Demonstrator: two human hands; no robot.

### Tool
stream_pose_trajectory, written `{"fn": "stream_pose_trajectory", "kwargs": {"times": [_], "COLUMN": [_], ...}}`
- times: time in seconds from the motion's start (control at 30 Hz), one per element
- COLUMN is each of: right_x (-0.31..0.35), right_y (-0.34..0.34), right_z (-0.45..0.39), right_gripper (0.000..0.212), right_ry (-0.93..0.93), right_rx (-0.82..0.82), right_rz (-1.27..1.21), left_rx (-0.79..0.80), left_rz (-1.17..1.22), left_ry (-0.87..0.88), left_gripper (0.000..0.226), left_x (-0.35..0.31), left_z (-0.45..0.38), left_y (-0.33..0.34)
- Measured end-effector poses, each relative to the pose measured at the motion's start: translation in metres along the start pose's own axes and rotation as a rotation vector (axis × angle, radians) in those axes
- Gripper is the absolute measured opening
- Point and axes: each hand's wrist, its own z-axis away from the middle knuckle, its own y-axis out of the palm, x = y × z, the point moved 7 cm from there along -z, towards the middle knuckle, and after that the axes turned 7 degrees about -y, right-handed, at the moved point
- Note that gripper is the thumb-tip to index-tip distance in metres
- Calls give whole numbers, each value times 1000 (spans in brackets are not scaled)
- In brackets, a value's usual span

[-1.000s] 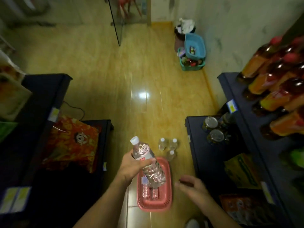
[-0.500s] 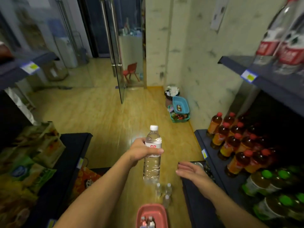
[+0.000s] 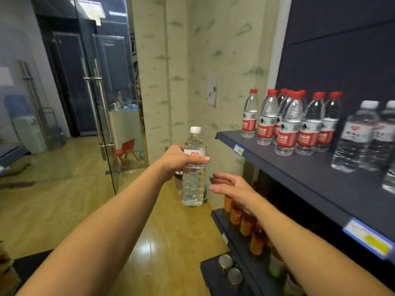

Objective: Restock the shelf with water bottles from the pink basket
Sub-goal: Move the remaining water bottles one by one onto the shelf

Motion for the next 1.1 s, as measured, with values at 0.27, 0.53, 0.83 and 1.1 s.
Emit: {"fn": "stream_pose_trajectory", "kwargs": {"times": [0.27, 0.53, 0.83, 1.1], "right_x": [104, 152, 148, 143], "right_y": [-88, -183, -260, -323], "right_z": [28, 93, 176, 251], "right_gripper": [60, 39, 47, 53], "right_ry": [-157, -218, -165, -120], "right_rx": [-194, -538, -763, -1002], "right_rz": [34, 131, 178, 196], "left_rx": [233, 461, 665, 752], "left_rz": [-35, 23, 80, 90], "left_ry": [229, 364, 383, 396], "left_gripper": [70, 45, 48, 82], "left_x": [-130, -204, -214, -206], "left_z": [-14, 2, 32, 18], "left_y": [98, 228, 339, 364]}}
